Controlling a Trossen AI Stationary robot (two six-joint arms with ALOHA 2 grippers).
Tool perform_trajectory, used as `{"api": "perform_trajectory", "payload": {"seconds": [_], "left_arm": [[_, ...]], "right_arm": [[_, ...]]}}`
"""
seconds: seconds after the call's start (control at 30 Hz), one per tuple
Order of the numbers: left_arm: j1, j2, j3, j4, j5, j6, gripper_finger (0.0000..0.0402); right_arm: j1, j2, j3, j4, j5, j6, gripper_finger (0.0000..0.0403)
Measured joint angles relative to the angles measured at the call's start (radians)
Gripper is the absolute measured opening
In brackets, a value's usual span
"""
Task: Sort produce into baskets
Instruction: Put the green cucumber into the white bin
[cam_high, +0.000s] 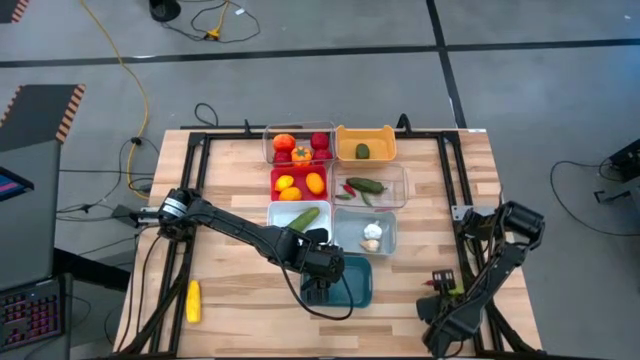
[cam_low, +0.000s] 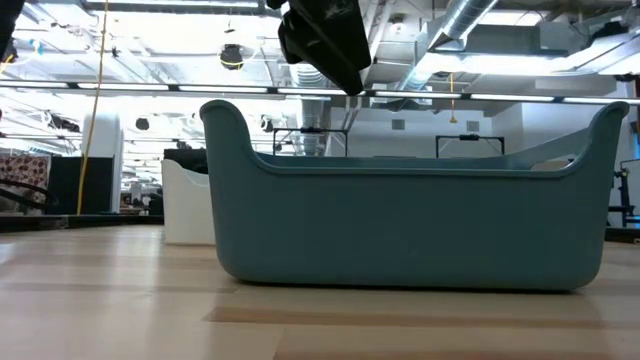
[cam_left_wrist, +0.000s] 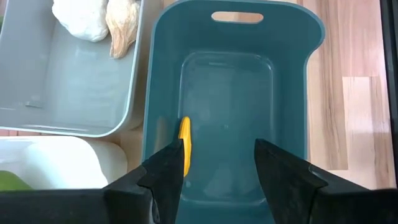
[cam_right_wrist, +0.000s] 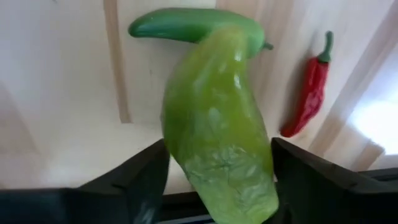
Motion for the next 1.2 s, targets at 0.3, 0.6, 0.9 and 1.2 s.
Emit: {"api": "perform_trajectory", "payload": {"seconds": [0.3,0.6,0.9,1.2], "left_arm": [[0.028,-0.002,0.111,-0.116,0.102,0.061,0.0182],[0.033,-0.003,0.339,-0.538,0.099,0.101,0.0182],[-0.016,-0.003,0.338,-0.729,0.107,0.076,0.0182],[-0.085,-0.003,0.323,-0.724,0.106,-0.007,0.0182]], "right_arm": [[-0.074,-0.088,0.008,-0.084,-0.019,-0.001,0.0193],[-0.198,-0.288,0.116,-0.196,0.164,-0.009,0.0225],[-0.377,-0.434,0.142,0.114,0.669,-0.320,0.0220],[-0.581,-0.347,0.142,0.624,0.688,-0.852,0.0220]]}}
